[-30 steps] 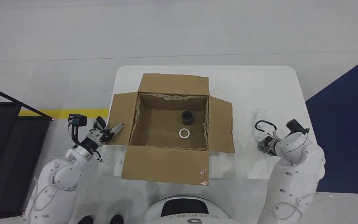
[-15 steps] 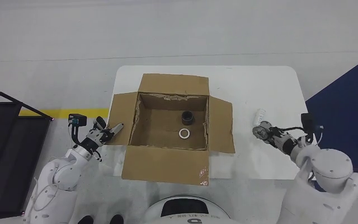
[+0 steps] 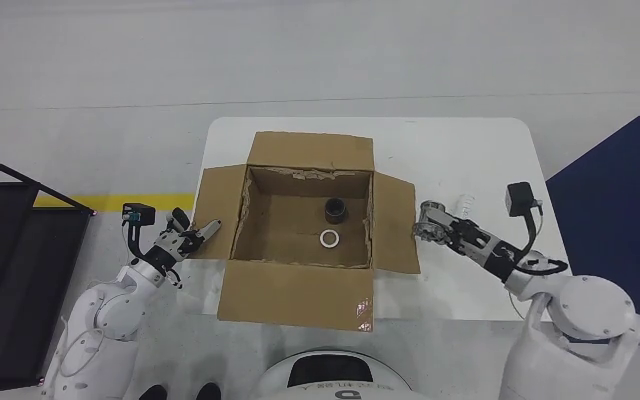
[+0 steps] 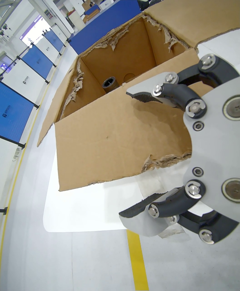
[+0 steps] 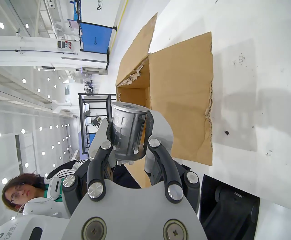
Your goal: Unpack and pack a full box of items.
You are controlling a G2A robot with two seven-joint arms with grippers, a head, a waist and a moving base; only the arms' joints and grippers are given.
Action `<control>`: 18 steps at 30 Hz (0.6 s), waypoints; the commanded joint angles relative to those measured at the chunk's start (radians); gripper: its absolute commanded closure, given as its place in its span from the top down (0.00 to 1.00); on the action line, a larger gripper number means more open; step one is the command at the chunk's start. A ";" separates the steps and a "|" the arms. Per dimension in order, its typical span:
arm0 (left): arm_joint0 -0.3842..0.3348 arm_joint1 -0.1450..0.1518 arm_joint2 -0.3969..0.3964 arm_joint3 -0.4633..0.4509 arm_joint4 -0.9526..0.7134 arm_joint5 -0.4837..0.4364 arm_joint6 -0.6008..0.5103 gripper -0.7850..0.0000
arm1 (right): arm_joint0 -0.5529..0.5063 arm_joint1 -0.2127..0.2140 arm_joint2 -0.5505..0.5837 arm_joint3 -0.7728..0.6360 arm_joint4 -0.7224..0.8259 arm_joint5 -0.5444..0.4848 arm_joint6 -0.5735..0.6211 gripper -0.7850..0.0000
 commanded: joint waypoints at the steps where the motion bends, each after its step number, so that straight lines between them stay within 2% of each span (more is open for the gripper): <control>1: 0.000 0.000 0.000 0.000 0.000 0.000 0.000 1.00 | 0.001 0.000 0.001 0.001 0.000 0.000 0.001 0.00; 7: 0.000 0.000 0.000 0.000 0.000 0.000 0.000 1.00 | 0.001 0.000 0.001 0.001 0.000 0.000 0.001 0.00; 9: 0.000 0.000 0.000 0.000 0.000 0.000 0.000 1.00 | 0.005 0.003 -0.032 -0.002 0.000 -0.048 0.016 0.00; 11: 0.000 0.000 0.000 0.000 0.000 0.000 0.000 1.00 | 0.034 0.014 -0.135 0.010 -0.093 -0.125 0.038 0.00; 12: 0.000 0.000 0.000 0.000 0.000 0.000 0.000 1.00 | 0.067 0.018 -0.199 0.012 -0.150 -0.129 0.045 0.00; 18: 0.000 0.000 0.000 0.000 0.000 0.000 0.000 1.00 | 0.315 0.032 -0.527 0.164 -0.402 -0.070 0.107 0.00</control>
